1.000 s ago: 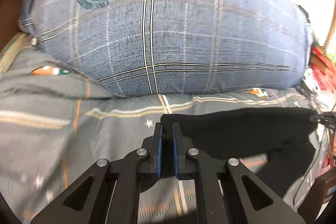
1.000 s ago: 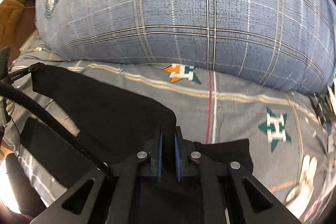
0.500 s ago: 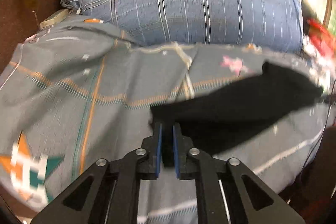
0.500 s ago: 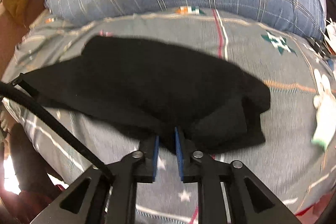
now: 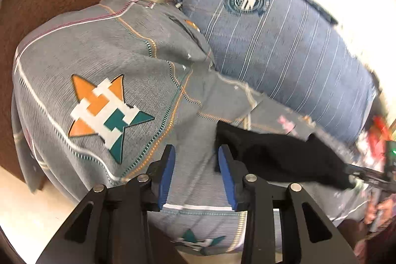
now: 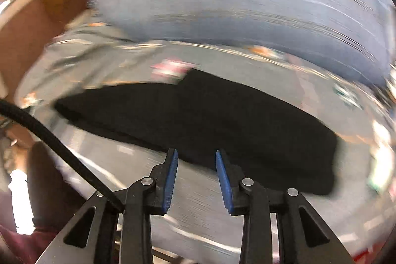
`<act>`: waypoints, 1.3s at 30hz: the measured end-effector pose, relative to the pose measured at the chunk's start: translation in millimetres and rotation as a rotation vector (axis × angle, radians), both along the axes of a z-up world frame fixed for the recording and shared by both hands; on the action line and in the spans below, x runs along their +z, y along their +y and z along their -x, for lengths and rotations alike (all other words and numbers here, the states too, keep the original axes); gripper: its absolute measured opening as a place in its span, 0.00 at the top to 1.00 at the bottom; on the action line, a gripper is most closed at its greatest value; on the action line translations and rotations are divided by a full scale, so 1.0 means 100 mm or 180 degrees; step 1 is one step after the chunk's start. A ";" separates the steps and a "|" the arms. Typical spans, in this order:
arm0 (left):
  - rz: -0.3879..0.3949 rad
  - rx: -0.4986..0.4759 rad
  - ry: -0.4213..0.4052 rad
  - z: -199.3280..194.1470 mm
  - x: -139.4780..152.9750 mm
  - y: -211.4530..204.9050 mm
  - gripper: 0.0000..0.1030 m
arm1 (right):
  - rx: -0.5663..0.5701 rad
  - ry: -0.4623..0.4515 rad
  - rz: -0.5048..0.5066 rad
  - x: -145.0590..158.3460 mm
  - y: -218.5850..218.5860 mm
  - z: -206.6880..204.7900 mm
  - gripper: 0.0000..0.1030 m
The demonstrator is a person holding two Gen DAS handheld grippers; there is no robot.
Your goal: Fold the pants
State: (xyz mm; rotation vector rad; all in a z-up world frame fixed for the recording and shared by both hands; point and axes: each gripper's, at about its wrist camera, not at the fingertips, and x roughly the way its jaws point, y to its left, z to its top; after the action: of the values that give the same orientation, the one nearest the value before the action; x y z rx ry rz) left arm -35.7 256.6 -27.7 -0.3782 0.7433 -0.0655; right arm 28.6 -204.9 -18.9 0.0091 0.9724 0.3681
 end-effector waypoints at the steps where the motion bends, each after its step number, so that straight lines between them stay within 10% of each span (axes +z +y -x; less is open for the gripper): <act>1: 0.0024 0.0007 -0.0021 0.03 0.01 0.00 0.64 | 0.0172 -0.0016 -0.0024 0.02 0.29 -0.10 0.66; 11: 0.0058 0.0213 -0.0041 0.26 -0.06 0.17 0.63 | 0.1008 0.0264 -0.0005 -0.27 2.64 -1.17 0.66; 18: 0.0212 0.0258 -0.0087 0.34 -0.09 0.42 0.58 | 0.1308 0.0902 -0.0031 -0.79 2.63 -0.60 0.66; 22: 0.0241 0.0218 -0.0139 0.32 -0.08 0.36 0.58 | 0.1335 0.0294 0.0409 -0.57 2.63 -0.31 0.65; 25: 0.0252 0.0170 -0.0168 0.31 -0.06 0.33 0.58 | 0.1341 0.0065 0.0327 -0.36 2.72 -0.31 0.31; 28: 0.0214 0.0185 -0.0174 0.35 -0.04 0.30 0.58 | 0.1364 0.0089 0.0408 -0.46 2.89 -0.37 0.29; 30: 0.0227 0.0201 -0.0169 0.37 -0.04 0.29 0.58 | 0.1334 0.0230 0.0620 -0.67 3.02 -0.44 0.53; 31: 0.0239 0.0193 -0.0173 0.38 -0.03 0.30 0.58 | 0.1294 0.0355 0.0738 -0.79 3.04 -0.48 0.91; 39: 0.0282 0.0170 -0.0165 0.32 -0.06 0.31 0.56 | 0.0923 0.0503 -0.0375 -0.46 2.64 -0.63 0.96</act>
State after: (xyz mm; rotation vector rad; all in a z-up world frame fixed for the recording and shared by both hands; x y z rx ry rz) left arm -67.5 287.9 -33.6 -0.4788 0.6803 -0.0580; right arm 92.1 59.1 -64.6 0.0042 1.1099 0.6995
